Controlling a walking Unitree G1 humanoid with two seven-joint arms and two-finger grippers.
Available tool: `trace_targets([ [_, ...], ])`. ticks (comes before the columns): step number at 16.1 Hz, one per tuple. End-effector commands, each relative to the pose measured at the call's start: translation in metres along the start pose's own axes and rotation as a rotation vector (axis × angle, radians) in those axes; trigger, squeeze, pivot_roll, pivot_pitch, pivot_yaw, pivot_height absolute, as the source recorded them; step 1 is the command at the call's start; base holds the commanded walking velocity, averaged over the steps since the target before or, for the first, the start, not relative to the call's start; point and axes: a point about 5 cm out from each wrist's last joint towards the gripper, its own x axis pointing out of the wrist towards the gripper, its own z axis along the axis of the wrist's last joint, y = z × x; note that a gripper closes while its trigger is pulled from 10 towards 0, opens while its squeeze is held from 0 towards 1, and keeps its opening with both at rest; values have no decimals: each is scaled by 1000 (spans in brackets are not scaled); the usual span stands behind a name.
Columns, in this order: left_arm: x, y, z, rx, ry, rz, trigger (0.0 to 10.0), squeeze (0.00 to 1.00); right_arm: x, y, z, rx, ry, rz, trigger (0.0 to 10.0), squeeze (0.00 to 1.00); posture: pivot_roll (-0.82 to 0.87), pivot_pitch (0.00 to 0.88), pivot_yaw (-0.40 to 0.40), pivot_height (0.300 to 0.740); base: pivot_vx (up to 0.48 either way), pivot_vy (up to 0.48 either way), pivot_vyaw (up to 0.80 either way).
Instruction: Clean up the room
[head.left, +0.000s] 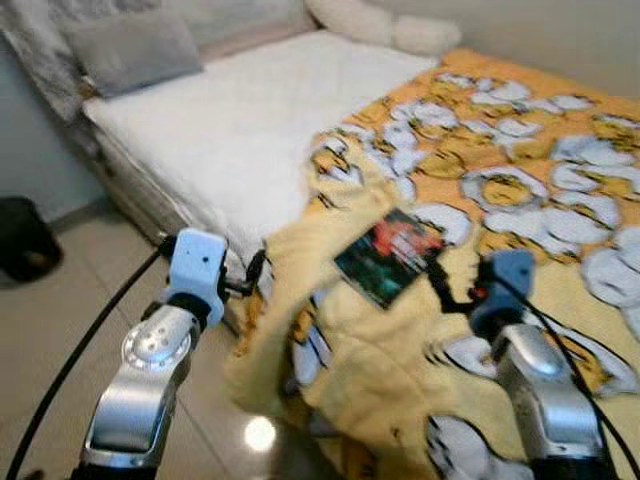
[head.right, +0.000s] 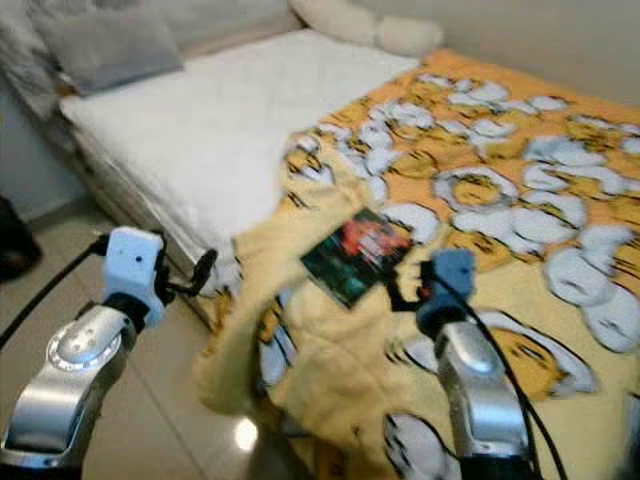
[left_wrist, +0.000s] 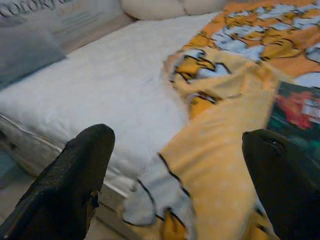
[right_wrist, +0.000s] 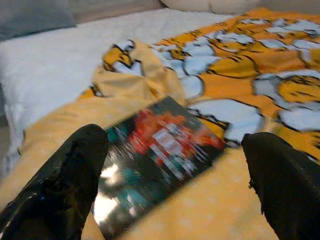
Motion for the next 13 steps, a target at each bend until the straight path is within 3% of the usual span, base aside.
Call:
trace_targets([
  [1, 1, 4, -5, 3, 25, 5, 10000, 1000, 4, 8, 3, 6, -5, 24, 10000, 0, -15, 0, 47, 740, 352, 0, 0],
  [4, 7, -4, -4, -1, 18, -70, 10000, 1000, 5, 9, -5, -9, 65, 56, 10000, 0, -39, 0, 47, 740, 203, 0, 0],
  [5, 8, -7, -3, 13, 17, -113, 10000, 1000, 8, 11, -7, 28, 92, 87, 10000, 612, -35, 0, 42, 740, 0, 0, 0],
  [6, 8, -9, -3, 34, 23, -139, 10000, 1000, 11, 12, -7, 55, 99, 97, 10000, 1000, -31, 0, 36, 740, 0, 0, 0],
  [13, 2, -19, -20, 127, 124, -445, 10000, 1000, 53, 14, -16, 292, 241, 82, 10000, 1000, 1, 0, -17, 740, 0, 0, 0],
])
